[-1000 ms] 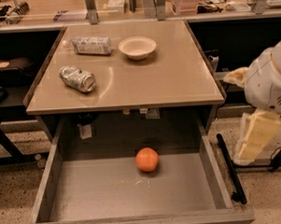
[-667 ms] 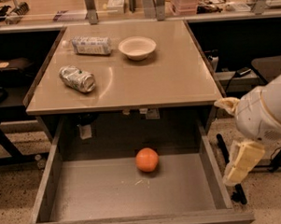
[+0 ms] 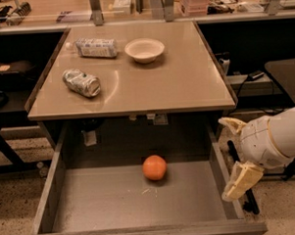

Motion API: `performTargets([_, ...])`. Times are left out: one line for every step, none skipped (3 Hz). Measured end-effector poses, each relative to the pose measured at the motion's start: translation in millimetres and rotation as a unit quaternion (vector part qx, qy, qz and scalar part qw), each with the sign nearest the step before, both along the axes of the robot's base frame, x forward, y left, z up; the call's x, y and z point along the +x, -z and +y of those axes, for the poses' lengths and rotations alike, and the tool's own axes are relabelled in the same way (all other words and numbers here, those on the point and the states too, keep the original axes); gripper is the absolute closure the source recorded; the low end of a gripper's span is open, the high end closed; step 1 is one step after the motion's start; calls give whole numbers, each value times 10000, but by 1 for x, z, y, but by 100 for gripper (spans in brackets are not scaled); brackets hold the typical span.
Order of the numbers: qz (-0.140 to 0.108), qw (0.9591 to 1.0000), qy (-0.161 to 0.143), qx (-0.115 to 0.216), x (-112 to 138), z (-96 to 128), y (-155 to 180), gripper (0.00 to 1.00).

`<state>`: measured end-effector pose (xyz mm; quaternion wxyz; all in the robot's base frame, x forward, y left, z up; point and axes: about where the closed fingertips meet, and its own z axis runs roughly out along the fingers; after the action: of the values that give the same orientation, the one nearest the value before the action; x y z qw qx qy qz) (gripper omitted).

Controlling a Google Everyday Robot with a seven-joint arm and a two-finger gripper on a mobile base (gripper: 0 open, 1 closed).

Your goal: Pick orange from top drawer and place on counter

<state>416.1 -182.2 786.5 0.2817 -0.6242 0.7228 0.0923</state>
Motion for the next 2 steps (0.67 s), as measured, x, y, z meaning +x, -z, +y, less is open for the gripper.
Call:
performTargets([-25,10000,-41,33,0,4,2,0])
performTargets([151,9992,-132,337,11,27,26,0])
